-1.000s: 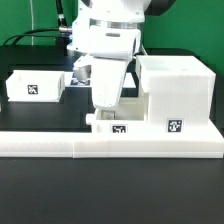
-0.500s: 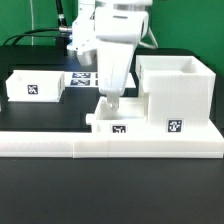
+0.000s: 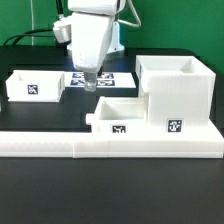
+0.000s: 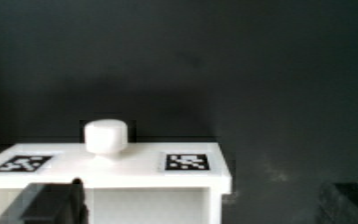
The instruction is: Assemble drawer
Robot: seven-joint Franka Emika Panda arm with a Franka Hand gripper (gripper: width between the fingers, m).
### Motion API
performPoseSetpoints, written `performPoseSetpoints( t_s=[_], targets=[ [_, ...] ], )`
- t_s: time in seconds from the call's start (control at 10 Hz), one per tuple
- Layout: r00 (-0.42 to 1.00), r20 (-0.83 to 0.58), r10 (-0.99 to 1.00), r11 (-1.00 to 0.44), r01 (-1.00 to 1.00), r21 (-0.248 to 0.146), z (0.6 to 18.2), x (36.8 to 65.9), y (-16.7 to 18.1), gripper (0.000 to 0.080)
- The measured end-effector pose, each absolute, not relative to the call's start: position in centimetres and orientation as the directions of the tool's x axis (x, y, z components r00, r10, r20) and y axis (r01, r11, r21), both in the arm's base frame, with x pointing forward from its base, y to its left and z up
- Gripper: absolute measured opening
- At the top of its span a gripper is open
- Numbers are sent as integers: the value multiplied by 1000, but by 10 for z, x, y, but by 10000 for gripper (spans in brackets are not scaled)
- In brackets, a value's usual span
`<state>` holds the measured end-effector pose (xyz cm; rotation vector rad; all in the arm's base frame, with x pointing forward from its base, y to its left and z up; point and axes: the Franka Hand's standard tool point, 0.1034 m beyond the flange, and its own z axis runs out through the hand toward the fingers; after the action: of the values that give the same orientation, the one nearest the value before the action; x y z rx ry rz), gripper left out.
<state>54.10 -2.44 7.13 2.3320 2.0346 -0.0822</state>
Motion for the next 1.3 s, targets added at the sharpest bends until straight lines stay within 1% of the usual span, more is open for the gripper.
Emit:
performPoseSetpoints(
  t_s=[0.1,0.2,0.3,0.4,0.5,0.8,1.0,1.1,1.3],
  targets=[
    [141,-71,988,-141,990,0,71,541,-25,649],
    [107,-67,992,-108,994,-8,69,540,-29,649],
    [60,-38,998,-60,998,-22,61,542,-42,649],
    [53,3,999,-53,998,-19,59,549,-54,649],
    [26,32,999,-25,999,-25,58,553,-59,649],
    [-37,114,993,44,997,-60,44,566,-69,649],
    [-28,166,986,41,996,-73,42,558,-89,649],
    [-20,169,985,33,997,-73,42,558,-91,649],
    [-31,176,984,45,996,-77,39,563,-79,649]
  ],
)
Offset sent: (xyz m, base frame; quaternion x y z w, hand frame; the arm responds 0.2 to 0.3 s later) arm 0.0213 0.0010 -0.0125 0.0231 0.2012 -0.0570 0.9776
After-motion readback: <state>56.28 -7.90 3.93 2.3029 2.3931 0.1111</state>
